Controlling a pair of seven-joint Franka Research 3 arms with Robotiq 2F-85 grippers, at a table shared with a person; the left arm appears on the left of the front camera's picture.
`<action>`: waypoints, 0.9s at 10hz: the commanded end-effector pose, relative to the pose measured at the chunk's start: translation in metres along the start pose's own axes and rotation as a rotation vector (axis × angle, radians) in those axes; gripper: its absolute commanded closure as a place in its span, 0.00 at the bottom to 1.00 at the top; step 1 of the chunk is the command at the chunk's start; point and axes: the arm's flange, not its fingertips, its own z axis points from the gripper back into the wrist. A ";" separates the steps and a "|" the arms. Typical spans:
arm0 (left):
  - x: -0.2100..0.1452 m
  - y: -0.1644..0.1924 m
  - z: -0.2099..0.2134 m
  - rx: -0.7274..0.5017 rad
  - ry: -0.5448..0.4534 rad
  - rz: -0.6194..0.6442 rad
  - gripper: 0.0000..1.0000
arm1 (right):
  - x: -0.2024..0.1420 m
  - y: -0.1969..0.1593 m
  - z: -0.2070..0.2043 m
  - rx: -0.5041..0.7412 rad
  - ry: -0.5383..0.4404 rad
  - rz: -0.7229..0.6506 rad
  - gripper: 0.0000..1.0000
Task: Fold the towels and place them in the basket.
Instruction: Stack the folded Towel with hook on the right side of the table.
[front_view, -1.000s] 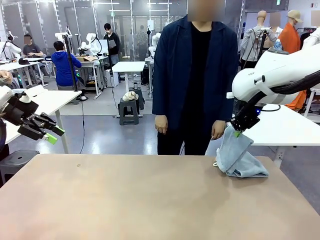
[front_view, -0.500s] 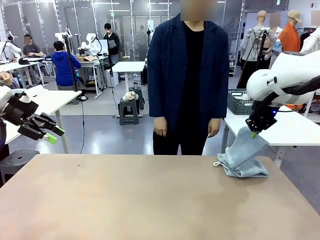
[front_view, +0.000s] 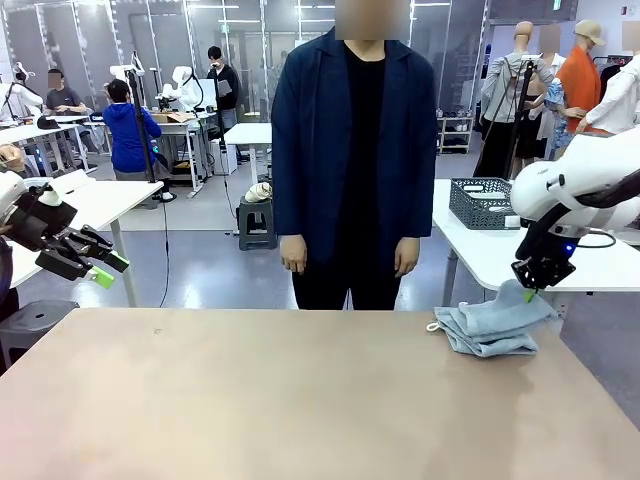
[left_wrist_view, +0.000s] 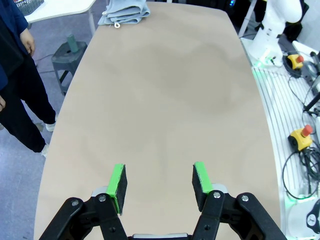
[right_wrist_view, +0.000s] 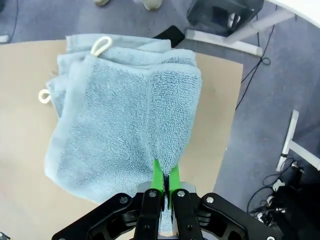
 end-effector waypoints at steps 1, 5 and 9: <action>0.002 -0.001 0.001 0.003 0.015 0.007 0.32 | 0.005 -0.011 -0.005 0.037 0.026 0.059 0.95; 0.002 -0.001 0.001 0.003 0.015 0.007 0.32 | 0.006 -0.009 -0.006 0.044 0.058 0.070 0.72; 0.002 -0.001 0.001 0.003 0.015 0.007 0.32 | 0.002 0.003 0.028 -0.016 0.020 0.110 0.33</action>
